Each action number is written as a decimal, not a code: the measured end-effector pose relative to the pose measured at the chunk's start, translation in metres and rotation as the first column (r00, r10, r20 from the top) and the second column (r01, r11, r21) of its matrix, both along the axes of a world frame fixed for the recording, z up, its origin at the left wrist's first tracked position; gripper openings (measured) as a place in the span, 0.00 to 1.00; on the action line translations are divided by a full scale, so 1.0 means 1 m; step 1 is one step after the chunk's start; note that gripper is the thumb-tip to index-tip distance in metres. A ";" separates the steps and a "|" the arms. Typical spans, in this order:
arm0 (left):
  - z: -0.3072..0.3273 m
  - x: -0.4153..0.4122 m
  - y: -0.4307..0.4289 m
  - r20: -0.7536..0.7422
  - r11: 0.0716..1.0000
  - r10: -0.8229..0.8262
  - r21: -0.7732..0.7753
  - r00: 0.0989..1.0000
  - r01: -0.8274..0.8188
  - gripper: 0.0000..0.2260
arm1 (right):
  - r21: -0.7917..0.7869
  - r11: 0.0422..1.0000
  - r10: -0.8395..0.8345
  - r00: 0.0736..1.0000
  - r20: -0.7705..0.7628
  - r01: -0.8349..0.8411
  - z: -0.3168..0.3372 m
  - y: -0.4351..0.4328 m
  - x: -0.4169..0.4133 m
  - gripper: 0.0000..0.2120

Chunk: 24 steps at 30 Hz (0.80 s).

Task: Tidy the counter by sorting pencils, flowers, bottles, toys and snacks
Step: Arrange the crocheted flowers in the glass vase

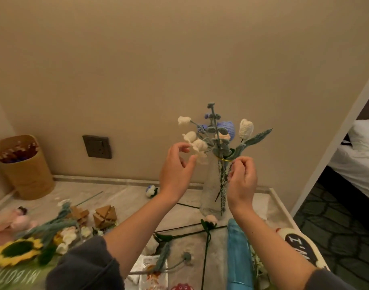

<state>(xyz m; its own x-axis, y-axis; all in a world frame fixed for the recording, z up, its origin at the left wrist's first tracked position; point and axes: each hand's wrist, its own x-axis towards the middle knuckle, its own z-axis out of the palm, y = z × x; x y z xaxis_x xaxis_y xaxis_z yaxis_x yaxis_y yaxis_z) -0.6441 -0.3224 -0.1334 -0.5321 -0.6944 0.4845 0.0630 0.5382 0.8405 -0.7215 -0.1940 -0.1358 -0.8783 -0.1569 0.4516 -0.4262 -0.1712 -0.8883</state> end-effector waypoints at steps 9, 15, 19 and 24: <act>-0.051 0.054 -0.068 0.319 0.991 -0.090 0.123 0.944 0.053 0.05 | 0.383 0.879 0.228 0.956 0.185 -0.284 -0.042 -0.067 0.028 0.08; -0.100 0.071 -0.092 0.501 0.967 -0.216 0.229 0.838 0.112 0.07 | 0.689 0.647 0.214 0.944 0.249 -0.328 -0.091 -0.100 0.025 0.08; -0.126 0.068 -0.107 0.612 0.956 -0.253 0.275 0.749 0.099 0.11 | 0.840 0.423 0.218 0.937 0.271 -0.341 -0.117 -0.114 0.015 0.21; -0.144 0.058 -0.119 0.649 0.912 -0.324 0.408 0.688 0.045 0.20 | 0.953 0.129 0.238 0.941 0.240 -0.275 -0.142 -0.131 0.005 0.28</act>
